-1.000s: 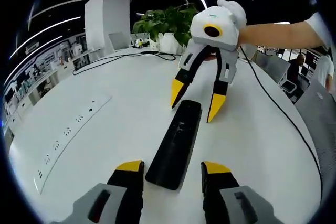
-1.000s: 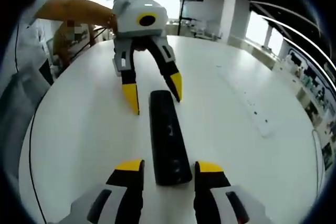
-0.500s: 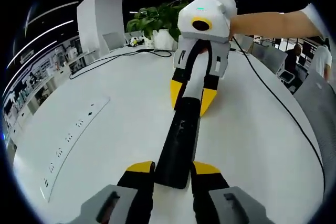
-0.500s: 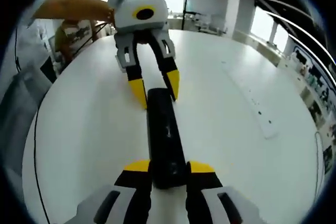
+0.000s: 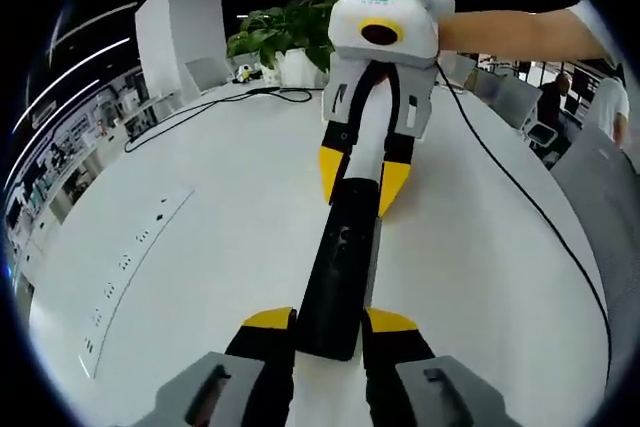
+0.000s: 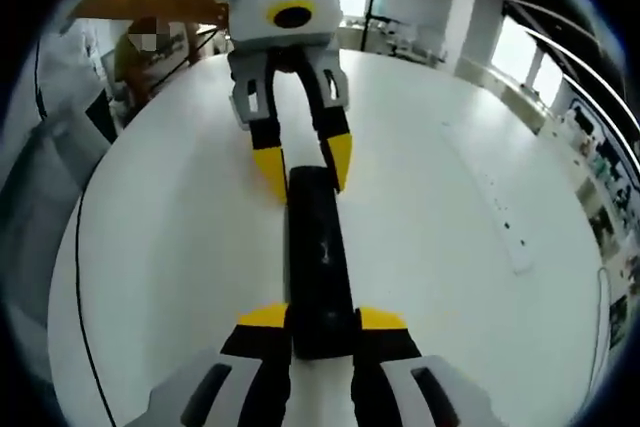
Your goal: Press the specified remote control buttons in sequence, fully releasing each button before pressing the next.
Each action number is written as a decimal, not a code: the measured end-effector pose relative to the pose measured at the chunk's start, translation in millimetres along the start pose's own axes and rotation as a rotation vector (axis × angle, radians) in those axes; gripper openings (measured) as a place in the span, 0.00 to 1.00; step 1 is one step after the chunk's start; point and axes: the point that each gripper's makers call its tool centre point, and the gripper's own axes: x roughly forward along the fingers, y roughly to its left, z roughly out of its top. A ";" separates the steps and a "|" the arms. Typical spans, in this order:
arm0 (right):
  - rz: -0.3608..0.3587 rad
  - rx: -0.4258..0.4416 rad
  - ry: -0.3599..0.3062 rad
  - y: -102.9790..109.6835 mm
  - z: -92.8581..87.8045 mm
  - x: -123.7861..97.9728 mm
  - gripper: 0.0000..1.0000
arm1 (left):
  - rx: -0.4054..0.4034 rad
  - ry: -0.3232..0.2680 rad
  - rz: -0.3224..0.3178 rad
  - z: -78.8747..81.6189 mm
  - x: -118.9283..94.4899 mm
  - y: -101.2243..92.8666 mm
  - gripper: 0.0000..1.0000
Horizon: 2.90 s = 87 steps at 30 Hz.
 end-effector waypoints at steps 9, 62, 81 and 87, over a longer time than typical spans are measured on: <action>0.000 0.020 -0.032 47.0 5.7 -8.2 0.19 | 0.008 -0.011 0.002 2.1 -16.2 -49.1 0.25; 0.044 0.008 -0.018 154.7 4.6 1.1 0.20 | 0.025 0.114 -0.042 -38.9 -31.2 -143.2 0.24; 0.033 -0.023 -0.002 154.2 0.9 6.8 0.20 | 0.047 0.127 -0.060 -38.8 -30.9 -145.7 0.23; 0.034 -0.023 -0.002 154.4 2.3 6.5 0.20 | 0.055 0.137 -0.061 -38.6 -30.7 -146.0 0.23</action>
